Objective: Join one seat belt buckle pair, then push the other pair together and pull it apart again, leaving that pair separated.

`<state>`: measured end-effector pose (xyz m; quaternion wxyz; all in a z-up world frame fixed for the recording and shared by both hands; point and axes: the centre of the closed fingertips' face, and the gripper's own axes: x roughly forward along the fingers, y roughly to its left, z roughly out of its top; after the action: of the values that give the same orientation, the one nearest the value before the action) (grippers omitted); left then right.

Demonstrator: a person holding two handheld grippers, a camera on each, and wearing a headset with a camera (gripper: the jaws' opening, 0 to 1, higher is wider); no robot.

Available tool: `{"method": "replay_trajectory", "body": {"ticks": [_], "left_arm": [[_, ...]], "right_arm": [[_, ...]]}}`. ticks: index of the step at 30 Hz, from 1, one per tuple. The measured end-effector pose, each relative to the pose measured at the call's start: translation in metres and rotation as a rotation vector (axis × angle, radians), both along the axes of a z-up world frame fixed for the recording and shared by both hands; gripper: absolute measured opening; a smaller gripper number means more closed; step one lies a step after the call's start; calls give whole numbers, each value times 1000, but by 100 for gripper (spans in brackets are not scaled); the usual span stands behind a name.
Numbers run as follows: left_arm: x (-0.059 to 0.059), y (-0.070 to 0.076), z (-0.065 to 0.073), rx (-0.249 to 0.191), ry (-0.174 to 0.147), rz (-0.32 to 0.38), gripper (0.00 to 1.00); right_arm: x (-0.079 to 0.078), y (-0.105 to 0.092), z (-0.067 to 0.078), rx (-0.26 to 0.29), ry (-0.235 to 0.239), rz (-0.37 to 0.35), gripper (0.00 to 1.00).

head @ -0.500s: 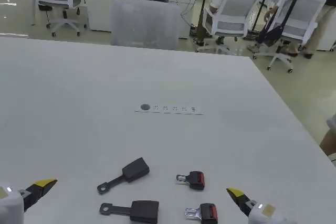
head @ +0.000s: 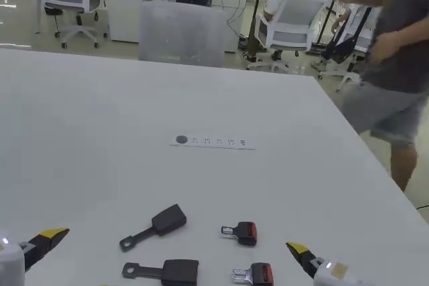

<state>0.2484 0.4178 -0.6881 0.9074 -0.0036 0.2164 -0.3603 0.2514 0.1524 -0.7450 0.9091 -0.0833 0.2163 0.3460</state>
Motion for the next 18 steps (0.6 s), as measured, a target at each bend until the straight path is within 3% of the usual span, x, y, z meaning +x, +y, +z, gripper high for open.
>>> {"method": "replay_trajectory", "body": {"ticks": [5, 18], "left_arm": [[0, 0, 1, -19, 6, 8, 100], [1, -1, 2, -21, 1, 12, 100]], "right_arm": [[-1, 0, -1, -1, 4, 0, 95], [-3, 1, -2, 10, 10, 0, 95]]}}
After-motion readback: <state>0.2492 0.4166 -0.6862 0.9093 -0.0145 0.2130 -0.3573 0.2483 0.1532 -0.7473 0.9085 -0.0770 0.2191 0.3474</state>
